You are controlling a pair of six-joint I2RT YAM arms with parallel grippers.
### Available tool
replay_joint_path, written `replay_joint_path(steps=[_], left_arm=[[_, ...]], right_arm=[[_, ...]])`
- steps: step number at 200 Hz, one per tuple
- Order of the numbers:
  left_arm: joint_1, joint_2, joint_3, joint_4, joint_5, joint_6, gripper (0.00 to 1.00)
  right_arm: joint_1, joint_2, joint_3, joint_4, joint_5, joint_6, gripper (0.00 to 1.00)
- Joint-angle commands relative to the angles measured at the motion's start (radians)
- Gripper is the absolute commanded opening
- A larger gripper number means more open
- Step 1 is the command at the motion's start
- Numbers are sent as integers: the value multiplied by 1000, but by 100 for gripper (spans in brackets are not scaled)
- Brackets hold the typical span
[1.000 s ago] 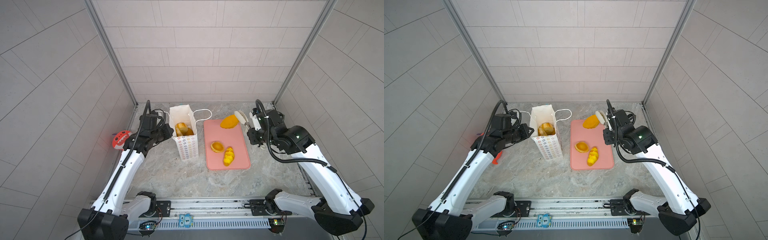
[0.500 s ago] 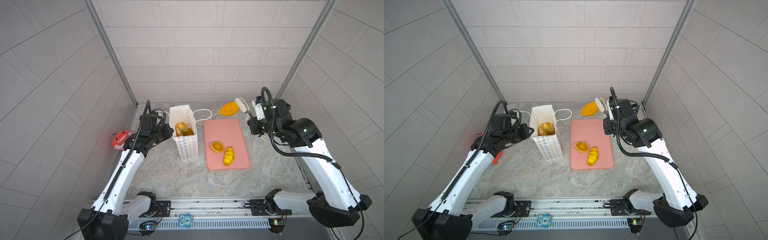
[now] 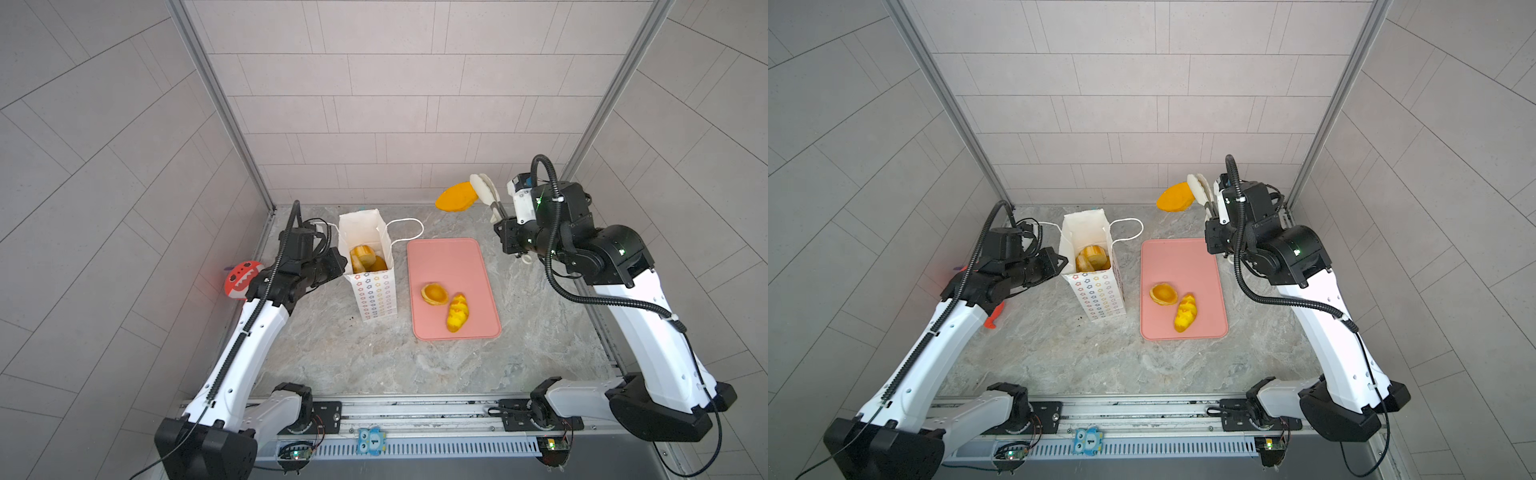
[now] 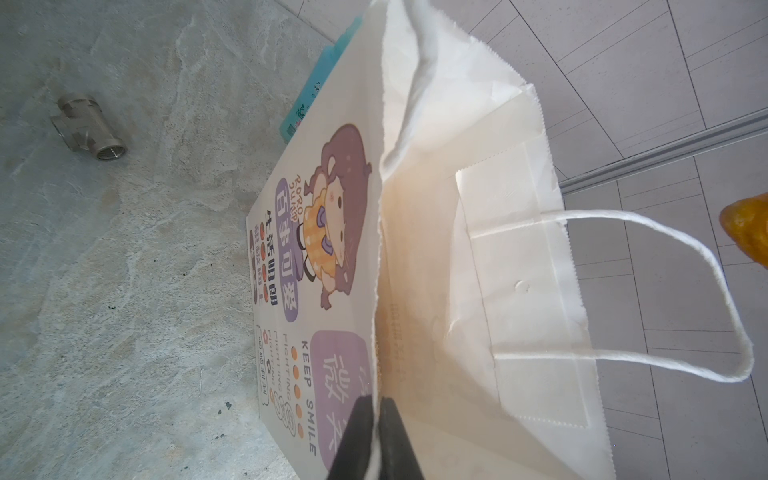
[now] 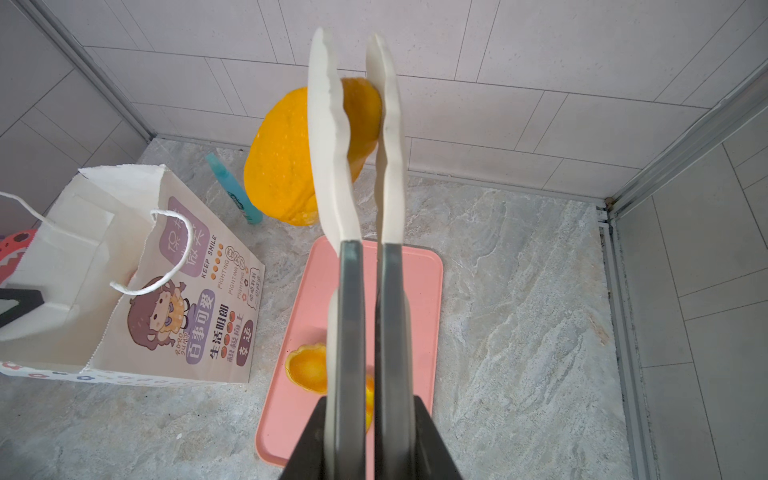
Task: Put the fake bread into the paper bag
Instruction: 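Lift the orange bread slice with the right gripper off the tray, then carry the orange slice with the right gripper over the bag opening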
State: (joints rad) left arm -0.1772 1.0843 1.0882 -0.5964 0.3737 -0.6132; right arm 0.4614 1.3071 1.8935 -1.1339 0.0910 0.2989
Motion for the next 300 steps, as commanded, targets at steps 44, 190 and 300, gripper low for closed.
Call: replay_joint_path(steps=[44, 190, 300], left_arm=[[-5, -17, 33, -6, 0, -1, 10], [-8, -8, 42, -6, -2, -7, 10], [-12, -9, 43, -6, -4, -7, 10]], right_arm=[[-5, 5, 78, 35, -23, 10, 17], [38, 26, 105, 109, -151, 54, 17], [296, 136, 150, 101, 8, -8, 17]])
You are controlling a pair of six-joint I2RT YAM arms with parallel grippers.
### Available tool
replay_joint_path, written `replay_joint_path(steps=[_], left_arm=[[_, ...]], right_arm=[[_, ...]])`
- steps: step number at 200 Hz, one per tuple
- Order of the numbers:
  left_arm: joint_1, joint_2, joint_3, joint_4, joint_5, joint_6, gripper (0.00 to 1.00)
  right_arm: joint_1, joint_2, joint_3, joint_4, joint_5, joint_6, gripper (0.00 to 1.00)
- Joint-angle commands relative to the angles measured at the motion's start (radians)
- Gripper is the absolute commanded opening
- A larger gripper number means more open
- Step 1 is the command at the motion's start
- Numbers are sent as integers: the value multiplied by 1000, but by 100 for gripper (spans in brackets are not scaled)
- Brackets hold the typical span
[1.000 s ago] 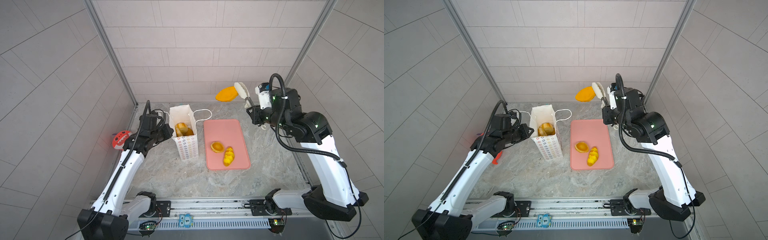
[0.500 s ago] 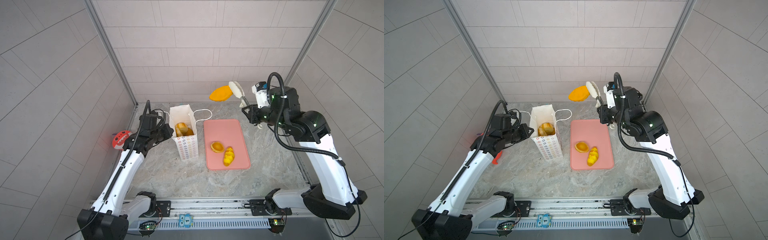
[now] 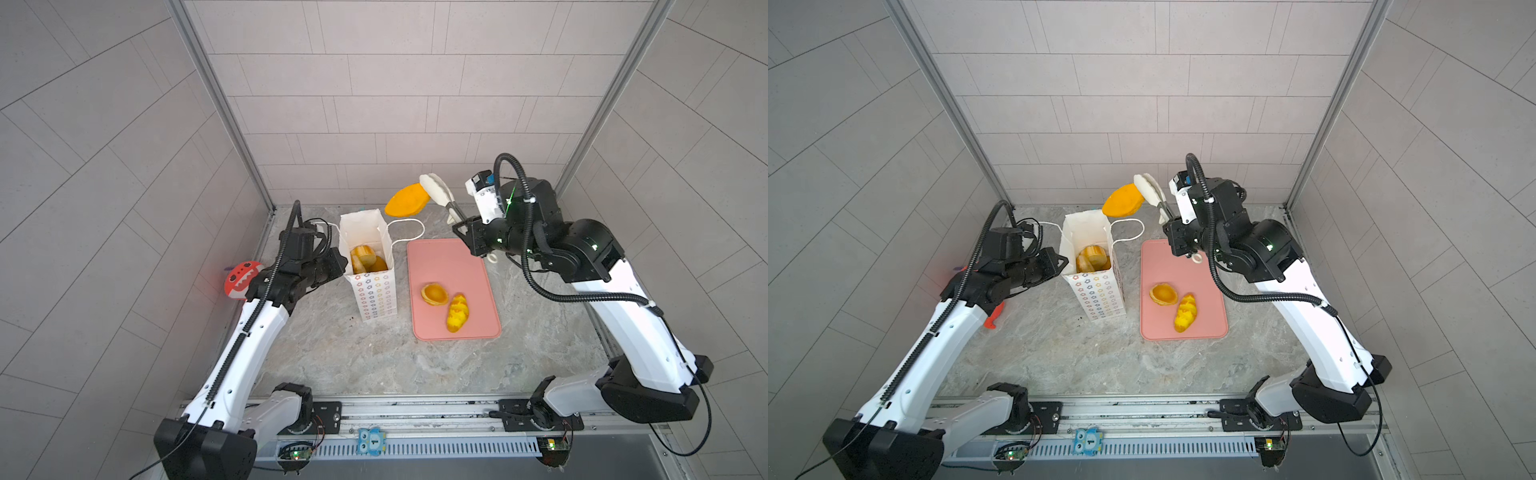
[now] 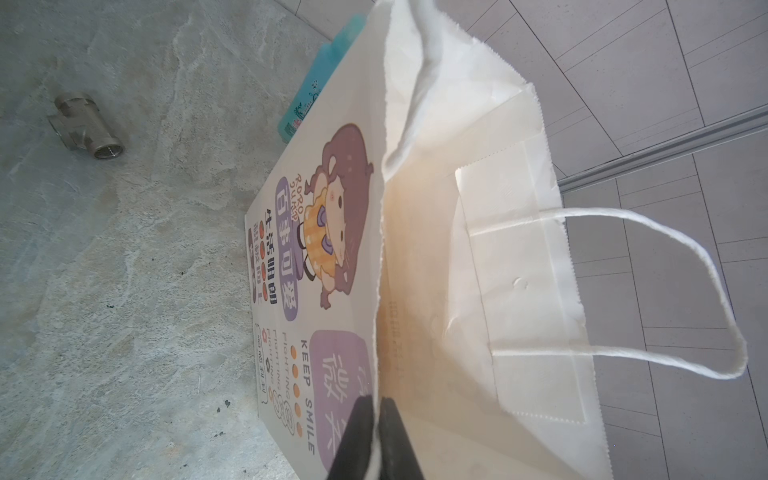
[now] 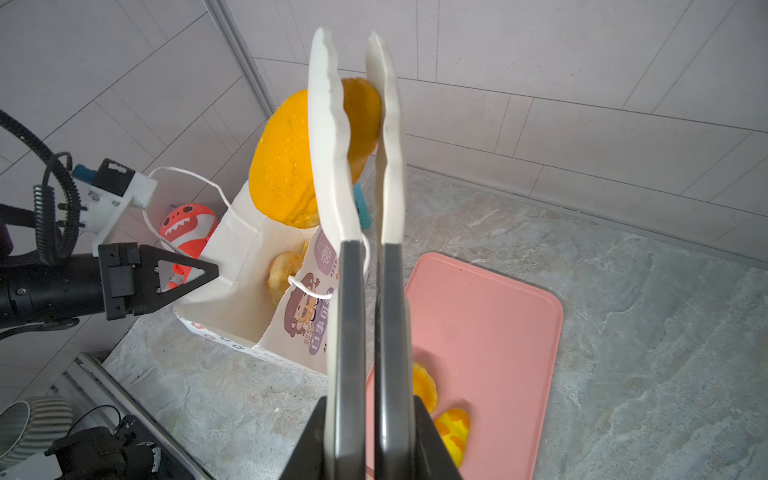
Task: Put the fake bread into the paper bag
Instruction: 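Carry the orange slice with the right gripper over the bag opening, then lower the orange slice into the bag and open the right gripper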
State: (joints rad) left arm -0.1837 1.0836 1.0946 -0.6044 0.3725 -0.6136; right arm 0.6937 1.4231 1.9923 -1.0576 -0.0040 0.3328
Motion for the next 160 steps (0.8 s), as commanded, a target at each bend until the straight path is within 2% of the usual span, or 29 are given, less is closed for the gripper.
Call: replay_joint_path(steps=[1, 81, 160], left_arm=[[-5, -8, 37, 2, -3, -6, 10], [-5, -7, 34, 2, -5, -6, 10], [-6, -7, 31, 2, -5, -3, 10]], right_arm=[[67, 22, 53, 22, 106, -43, 17], [216, 146, 135, -72, 312, -149, 16], [295, 204, 135, -113, 364, -194, 18]])
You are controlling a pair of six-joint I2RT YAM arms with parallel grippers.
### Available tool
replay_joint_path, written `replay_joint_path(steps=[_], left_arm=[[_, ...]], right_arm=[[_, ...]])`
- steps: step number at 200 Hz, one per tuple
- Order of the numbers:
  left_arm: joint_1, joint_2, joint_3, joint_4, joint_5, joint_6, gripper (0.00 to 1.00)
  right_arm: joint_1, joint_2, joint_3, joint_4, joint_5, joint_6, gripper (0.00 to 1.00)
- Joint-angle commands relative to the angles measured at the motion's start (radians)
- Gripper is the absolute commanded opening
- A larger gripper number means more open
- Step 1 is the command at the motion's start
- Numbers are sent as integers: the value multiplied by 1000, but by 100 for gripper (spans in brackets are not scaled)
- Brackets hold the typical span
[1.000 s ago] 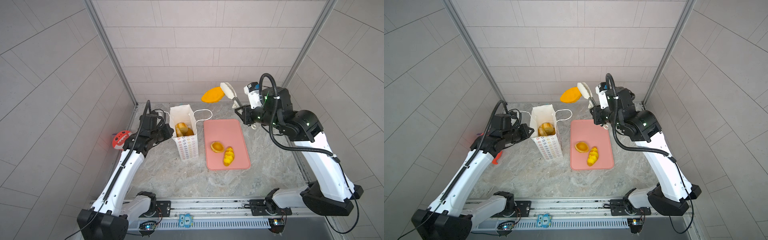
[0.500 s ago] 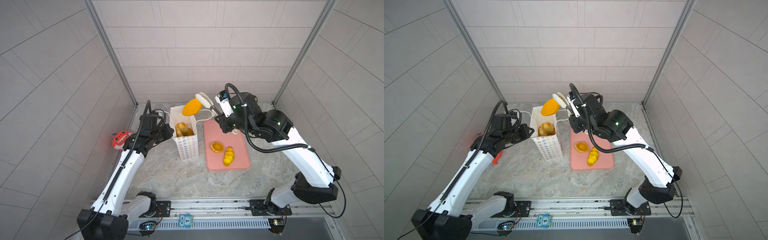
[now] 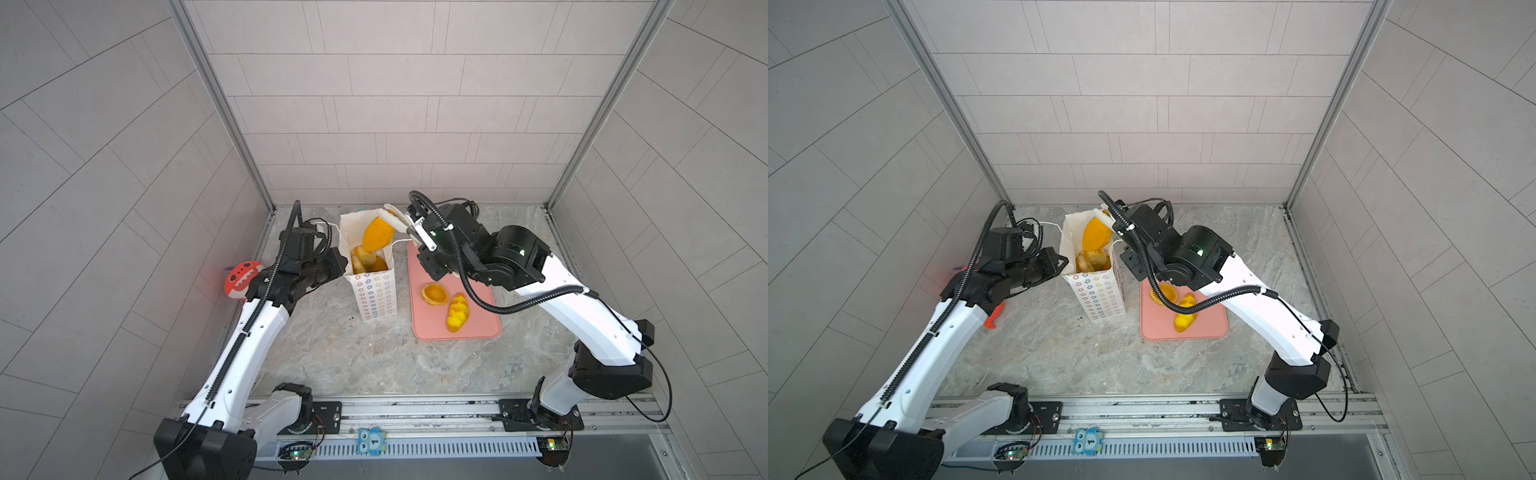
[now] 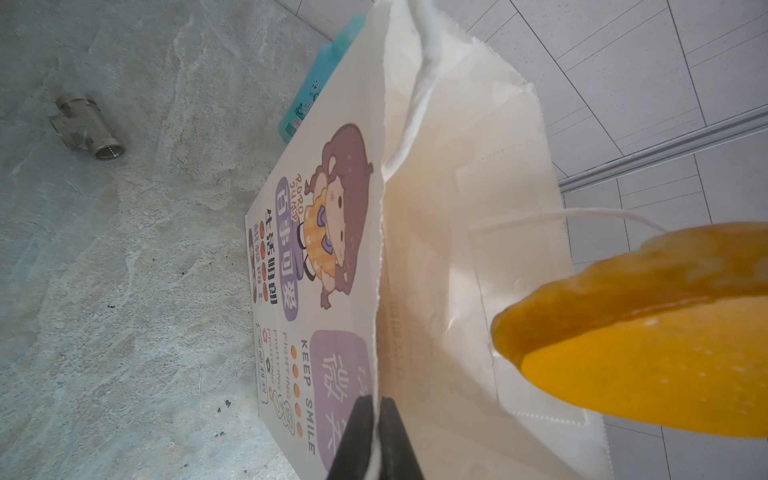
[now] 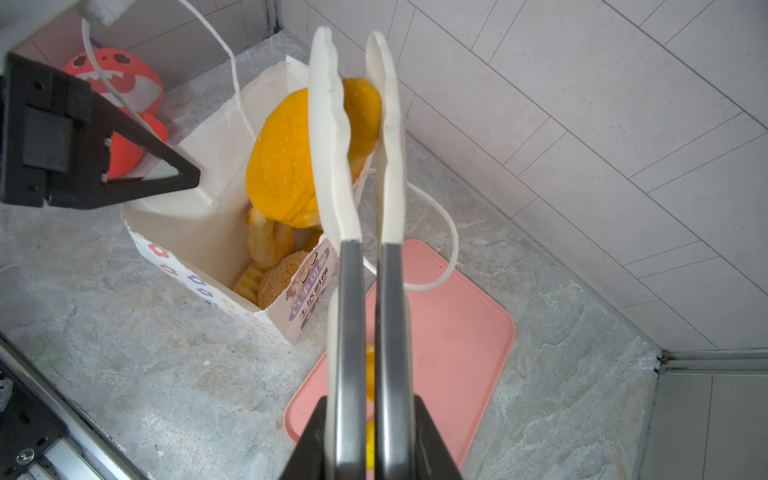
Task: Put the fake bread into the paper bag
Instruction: 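Lower the orange slice into the bag and open the right gripper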
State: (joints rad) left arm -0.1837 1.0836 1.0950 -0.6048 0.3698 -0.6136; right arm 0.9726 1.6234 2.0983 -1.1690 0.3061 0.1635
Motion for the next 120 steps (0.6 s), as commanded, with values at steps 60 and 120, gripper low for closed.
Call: replay_joint_path(steps=[60, 120], left_arm=[[-5, -8, 31, 2, -3, -5, 10], [-6, -8, 27, 2, -4, -5, 10]], right_arm=[[26, 17, 35, -1, 54, -27, 25], [28, 23, 55, 2, 51, -25, 44]])
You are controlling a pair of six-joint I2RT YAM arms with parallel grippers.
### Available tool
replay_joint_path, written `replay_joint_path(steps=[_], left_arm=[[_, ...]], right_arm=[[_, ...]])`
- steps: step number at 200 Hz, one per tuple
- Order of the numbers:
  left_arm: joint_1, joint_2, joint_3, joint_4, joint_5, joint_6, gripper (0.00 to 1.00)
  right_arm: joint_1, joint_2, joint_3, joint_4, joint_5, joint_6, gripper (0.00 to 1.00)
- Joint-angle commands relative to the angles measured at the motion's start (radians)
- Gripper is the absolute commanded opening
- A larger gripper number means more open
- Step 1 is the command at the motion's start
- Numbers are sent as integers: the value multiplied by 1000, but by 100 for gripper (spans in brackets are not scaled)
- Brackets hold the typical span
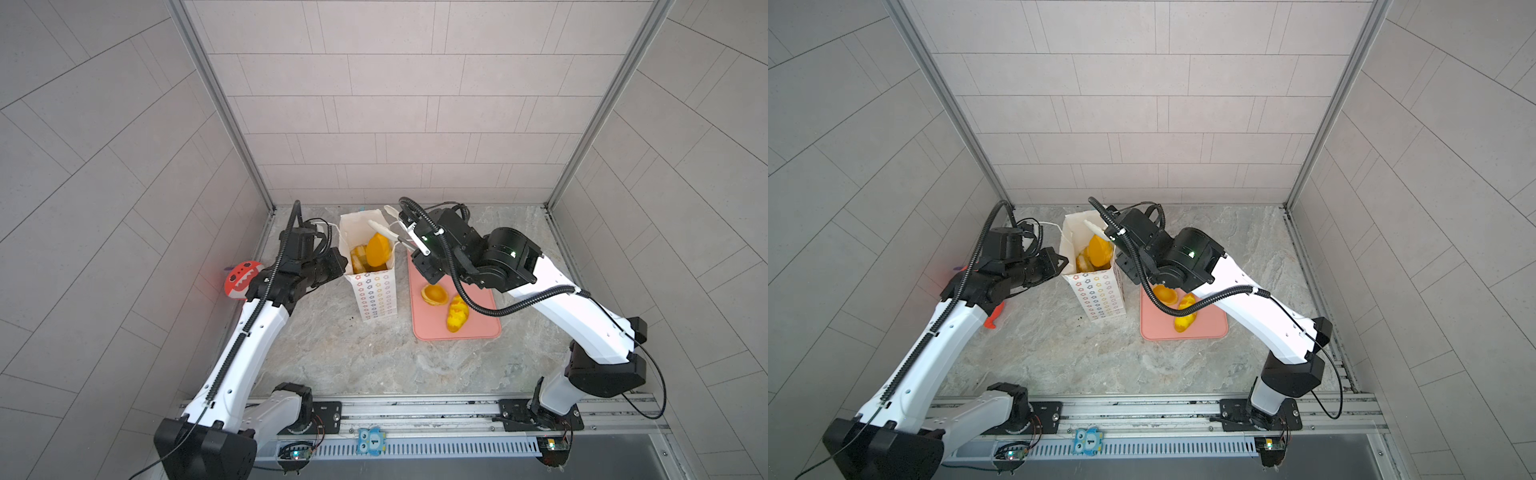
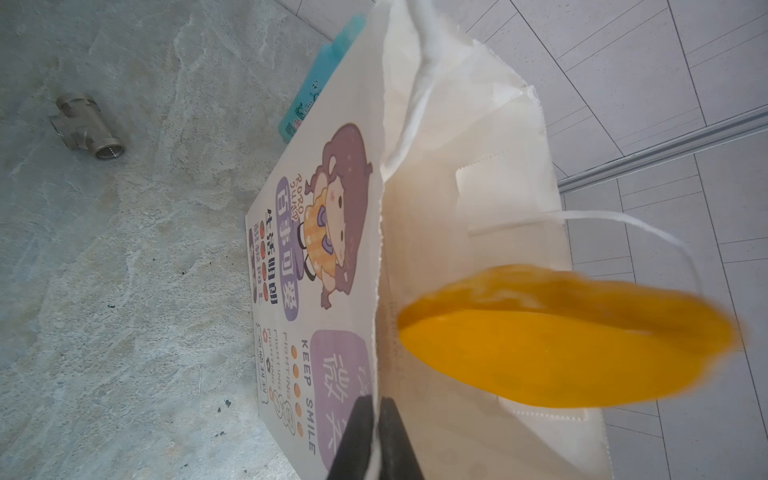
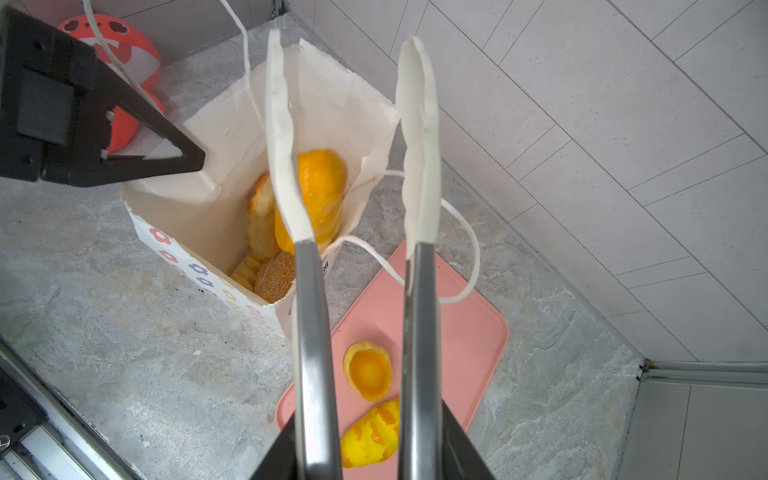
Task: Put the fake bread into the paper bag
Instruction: 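Lower the orange slice into the bag and open the right gripper, then withdraw the right gripper from the bag back over the tray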
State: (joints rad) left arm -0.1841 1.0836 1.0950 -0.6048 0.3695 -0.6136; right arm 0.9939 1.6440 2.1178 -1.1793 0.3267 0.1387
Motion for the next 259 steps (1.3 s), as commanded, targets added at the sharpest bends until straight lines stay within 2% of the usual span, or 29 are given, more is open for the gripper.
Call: replay_joint_path(steps=[1, 100, 164, 210, 259], left_arm=[[-5, -8, 28, 2, -4, -5, 10], [-5, -10, 26, 1, -6, -3, 10], [-5, -10, 25, 1, -4, -3, 10], [-6, -7, 28, 1, -3, -4, 10], [-5, 0, 32, 2, -3, -3, 10]], right_arm=[[7, 3, 36, 13, 30, 1, 44], [2, -49, 24, 44, 126, 10, 44], [-38, -128, -44, 78, 160, 20, 43], [-128, -208, -140, 96, 120, 59, 43], [-266, -301, -273, 99, 17, 124, 43]])
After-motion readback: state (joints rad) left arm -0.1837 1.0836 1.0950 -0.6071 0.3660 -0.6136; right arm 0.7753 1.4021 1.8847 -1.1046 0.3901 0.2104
